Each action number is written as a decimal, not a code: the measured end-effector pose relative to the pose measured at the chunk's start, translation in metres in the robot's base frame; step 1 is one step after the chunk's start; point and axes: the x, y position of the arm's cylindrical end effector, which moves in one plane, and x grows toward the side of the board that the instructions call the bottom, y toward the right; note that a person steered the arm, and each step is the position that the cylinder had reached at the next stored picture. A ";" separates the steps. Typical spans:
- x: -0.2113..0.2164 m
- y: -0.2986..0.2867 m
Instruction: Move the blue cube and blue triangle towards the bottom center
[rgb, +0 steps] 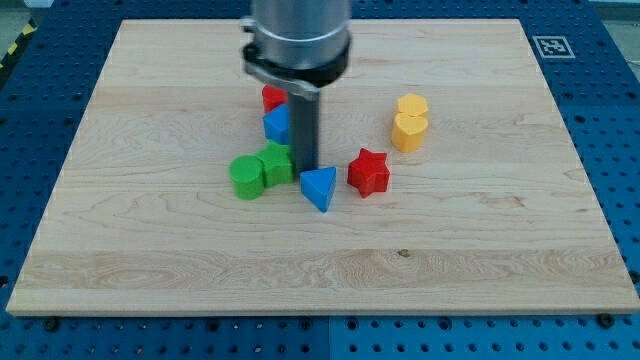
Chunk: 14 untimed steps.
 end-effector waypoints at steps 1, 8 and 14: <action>0.001 -0.041; -0.072 -0.001; -0.033 0.070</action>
